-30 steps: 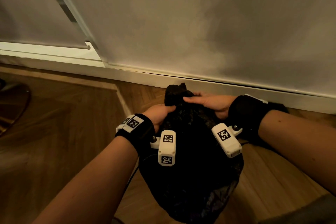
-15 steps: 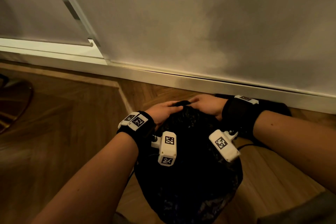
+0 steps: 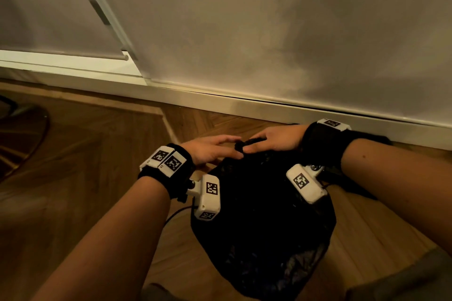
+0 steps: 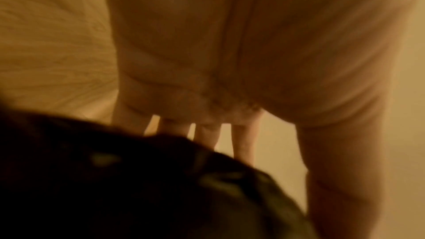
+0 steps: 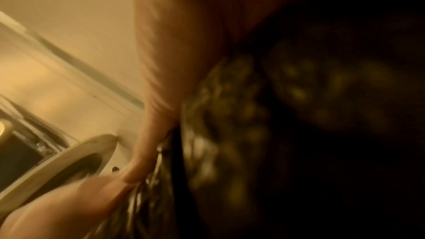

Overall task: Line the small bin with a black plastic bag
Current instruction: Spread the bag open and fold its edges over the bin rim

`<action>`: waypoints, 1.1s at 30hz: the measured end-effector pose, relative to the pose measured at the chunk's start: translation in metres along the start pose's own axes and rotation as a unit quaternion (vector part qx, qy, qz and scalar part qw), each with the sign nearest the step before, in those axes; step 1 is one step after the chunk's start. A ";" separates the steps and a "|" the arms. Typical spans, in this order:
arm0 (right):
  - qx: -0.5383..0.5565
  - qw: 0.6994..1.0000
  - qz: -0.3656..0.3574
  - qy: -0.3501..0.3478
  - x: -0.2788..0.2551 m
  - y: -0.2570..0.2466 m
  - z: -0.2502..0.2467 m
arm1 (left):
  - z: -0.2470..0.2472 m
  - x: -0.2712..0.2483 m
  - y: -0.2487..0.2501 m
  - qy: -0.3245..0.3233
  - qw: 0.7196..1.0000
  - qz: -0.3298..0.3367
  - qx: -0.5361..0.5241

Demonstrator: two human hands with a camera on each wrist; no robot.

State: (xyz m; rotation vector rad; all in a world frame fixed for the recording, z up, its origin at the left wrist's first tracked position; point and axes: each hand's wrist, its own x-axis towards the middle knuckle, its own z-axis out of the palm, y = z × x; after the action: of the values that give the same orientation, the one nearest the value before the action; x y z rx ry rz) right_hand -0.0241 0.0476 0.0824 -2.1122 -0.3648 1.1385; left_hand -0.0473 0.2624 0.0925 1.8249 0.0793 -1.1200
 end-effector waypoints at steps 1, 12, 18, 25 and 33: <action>0.013 1.000 -0.002 0.004 0.001 -0.001 -0.001 | 0.003 -0.001 -0.002 -0.013 1.000 0.004 0.006; -0.081 0.994 0.061 0.030 0.016 -0.008 -0.004 | 0.022 0.000 0.015 0.056 0.954 0.124 0.268; -0.035 0.997 0.039 0.055 0.013 -0.005 -0.011 | 0.026 0.006 0.020 0.088 0.930 0.094 0.345; -0.179 0.983 -0.031 -0.003 -0.009 -0.009 0.003 | 0.021 0.019 0.018 0.096 0.925 0.070 0.361; -0.325 0.945 0.014 0.007 -0.003 0.001 0.016 | 0.033 0.022 0.012 0.029 0.915 0.109 0.387</action>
State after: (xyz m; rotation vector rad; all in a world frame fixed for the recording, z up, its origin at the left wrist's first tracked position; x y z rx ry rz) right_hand -0.0389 0.0522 0.0773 -2.6924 -0.7945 1.1164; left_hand -0.0507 0.2226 0.0805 2.4809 -0.6042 -1.0024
